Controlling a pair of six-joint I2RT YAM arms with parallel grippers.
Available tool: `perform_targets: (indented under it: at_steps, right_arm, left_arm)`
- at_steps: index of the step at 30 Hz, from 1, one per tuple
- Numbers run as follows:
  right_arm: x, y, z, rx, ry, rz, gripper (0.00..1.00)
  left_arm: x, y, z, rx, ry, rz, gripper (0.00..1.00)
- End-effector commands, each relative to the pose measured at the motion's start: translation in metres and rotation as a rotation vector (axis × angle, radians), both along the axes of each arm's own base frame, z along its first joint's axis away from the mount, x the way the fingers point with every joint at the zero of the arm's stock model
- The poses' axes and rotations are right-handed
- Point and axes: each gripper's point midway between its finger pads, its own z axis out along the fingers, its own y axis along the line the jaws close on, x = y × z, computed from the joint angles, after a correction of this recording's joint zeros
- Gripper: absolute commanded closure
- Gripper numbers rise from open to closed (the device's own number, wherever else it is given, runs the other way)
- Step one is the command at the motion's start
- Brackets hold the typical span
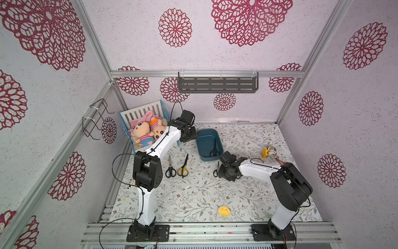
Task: Take the scissors out of the storage box
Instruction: Place the scissors at the center of the board, then pick up the scissors from the storage box.
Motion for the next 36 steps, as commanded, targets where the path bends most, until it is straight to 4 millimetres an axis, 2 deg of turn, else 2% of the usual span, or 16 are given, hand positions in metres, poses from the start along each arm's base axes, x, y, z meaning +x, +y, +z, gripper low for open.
perform_targets:
  at_steps: [1,3,7,9,12,16,18,19,26,36]
  right_arm:
    - [0.026,-0.001,0.054,-0.007,-0.153,0.003,0.69]
    - [0.042,0.002,0.082,-0.027,-0.231,0.026,0.69]
    - [0.068,-0.001,0.124,-0.086,-0.340,0.038,0.63]
    - [0.076,-0.007,0.132,-0.100,-0.363,0.025,0.58]
    - [0.084,-0.022,0.133,-0.077,-0.372,-0.009,0.50]
    - [0.095,-0.041,0.143,-0.074,-0.408,-0.035,0.32]
    - [0.101,-0.047,0.147,-0.084,-0.426,-0.032,0.04]
    - [0.103,-0.049,0.149,-0.090,-0.431,-0.031,0.01]
    - [0.111,-0.044,0.150,-0.060,-0.440,-0.020,0.01]
    - [0.114,-0.039,0.150,-0.037,-0.441,-0.009,0.01]
  left_arm:
    - [0.010,-0.002,0.013,-0.011,-0.041,-0.003,0.58]
    - [0.011,-0.011,0.014,-0.007,-0.048,-0.035,0.58]
    - [0.012,-0.058,0.014,-0.030,-0.052,-0.142,0.58]
    - [0.013,-0.077,0.004,-0.039,-0.038,-0.178,0.59]
    - [0.011,-0.102,-0.010,-0.051,-0.009,-0.242,0.59]
    - [0.003,-0.113,-0.041,-0.012,0.055,-0.289,0.59]
    - [-0.003,-0.116,-0.058,-0.007,0.085,-0.309,0.60]
    - [-0.006,-0.118,-0.065,-0.001,0.098,-0.316,0.59]
    - [-0.013,-0.123,-0.104,0.056,0.141,-0.331,0.60]
    - [-0.023,-0.135,-0.142,0.118,0.183,-0.373,0.61]
